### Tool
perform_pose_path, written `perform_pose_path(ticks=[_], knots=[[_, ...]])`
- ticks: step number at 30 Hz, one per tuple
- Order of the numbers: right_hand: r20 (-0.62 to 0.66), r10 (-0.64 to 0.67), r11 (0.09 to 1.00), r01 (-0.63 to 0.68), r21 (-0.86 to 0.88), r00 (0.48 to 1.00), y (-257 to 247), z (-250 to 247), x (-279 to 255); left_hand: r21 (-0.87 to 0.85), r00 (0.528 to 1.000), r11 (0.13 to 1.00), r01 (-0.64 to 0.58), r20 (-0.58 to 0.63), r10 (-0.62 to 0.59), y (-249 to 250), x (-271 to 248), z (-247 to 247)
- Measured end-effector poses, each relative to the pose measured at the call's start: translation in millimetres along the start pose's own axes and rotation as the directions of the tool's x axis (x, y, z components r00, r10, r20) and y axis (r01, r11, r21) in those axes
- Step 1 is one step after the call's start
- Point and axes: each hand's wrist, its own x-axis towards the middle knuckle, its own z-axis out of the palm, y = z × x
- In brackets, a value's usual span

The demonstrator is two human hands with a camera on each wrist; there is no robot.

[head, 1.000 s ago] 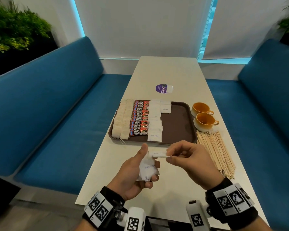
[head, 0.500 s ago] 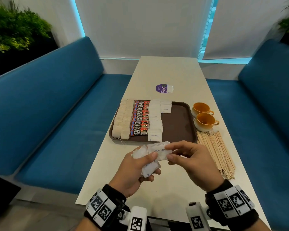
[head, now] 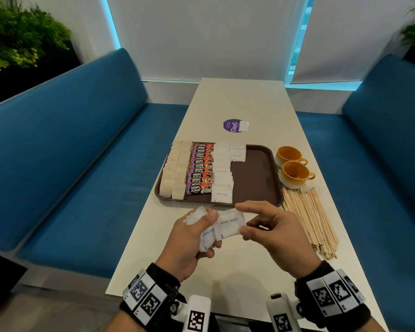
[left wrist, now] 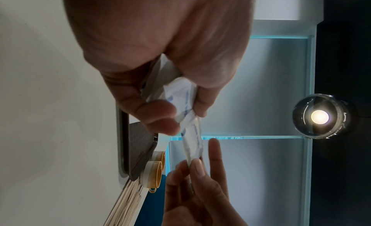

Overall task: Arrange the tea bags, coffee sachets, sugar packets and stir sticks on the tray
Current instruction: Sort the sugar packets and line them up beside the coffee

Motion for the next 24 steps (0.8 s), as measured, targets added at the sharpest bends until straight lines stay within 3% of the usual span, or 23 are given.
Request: perform_pose_path(ticks=[4, 12, 17, 24], knots=[[0.016, 0.026, 0.996, -0.028, 0.090, 1.000, 1.7, -5.1, 1.5, 0.001, 1.000, 1.000, -0.013, 0.006, 0.013, 0.4, 3.5, 2.9], [-0.030, 0.028, 1.000, -0.028, 0.013, 0.999, 5.5, -8.7, 3.3, 0.096, 0.995, 0.995, -0.012, 0.099, 0.002, -4.7, 3.1, -0.5], [0.006, 0.041, 0.999, -0.042, 0.007, 0.999, 6.5, -7.3, 8.4, 0.103, 0.997, 0.994, -0.044, 0.070, 0.037, -4.1, 7.4, 0.7], [-0.056, 0.071, 0.997, -0.073, -0.040, 0.996, 11.5, -11.6, 31.8, 0.020, 1.000, 1.000, -0.002, 0.013, 0.002, 3.0, 25.5, -8.5]])
